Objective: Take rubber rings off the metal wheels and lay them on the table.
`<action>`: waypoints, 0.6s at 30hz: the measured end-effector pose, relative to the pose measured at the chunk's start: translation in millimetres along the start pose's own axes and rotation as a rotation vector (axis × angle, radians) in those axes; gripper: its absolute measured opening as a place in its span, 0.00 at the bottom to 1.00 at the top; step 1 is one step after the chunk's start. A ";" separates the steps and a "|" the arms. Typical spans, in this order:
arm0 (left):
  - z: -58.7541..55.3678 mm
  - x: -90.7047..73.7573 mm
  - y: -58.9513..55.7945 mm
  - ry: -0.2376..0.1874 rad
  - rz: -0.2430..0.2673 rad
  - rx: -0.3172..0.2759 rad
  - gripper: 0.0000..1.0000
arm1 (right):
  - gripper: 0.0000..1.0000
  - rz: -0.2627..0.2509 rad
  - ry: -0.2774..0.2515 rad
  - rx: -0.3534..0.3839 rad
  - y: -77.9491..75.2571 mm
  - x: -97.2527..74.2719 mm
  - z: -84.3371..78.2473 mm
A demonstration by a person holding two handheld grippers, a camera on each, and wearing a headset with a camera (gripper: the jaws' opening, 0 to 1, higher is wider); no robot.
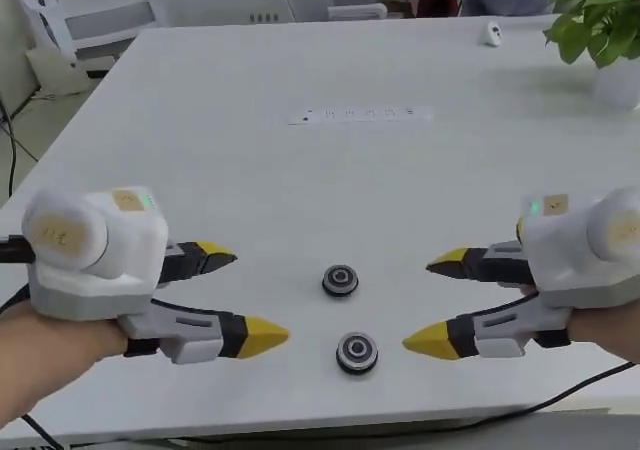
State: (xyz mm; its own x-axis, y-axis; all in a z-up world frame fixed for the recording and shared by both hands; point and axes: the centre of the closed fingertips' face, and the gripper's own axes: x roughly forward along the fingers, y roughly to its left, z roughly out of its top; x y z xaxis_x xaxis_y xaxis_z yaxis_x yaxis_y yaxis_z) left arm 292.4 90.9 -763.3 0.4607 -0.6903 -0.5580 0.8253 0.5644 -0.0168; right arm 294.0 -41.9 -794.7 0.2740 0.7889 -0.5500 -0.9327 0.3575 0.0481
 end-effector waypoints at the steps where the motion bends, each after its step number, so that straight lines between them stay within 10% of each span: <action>1: -0.1 1.6 -0.2 0.002 -0.003 0.002 0.67 | 0.61 0.003 0.003 -0.003 0.5 0.9 -0.6; 18: -7.0 23.9 -14.1 0.057 -0.077 0.044 0.63 | 0.58 0.055 0.035 -0.038 9.3 17.2 -10.3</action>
State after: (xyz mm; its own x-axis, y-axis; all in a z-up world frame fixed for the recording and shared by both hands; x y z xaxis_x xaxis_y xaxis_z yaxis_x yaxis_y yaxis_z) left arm 289.5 69.6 -782.3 0.3767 -0.7035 -0.6026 0.8717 0.4893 -0.0263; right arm 287.7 -30.2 -812.3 0.2146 0.7885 -0.5764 -0.9544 0.2948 0.0479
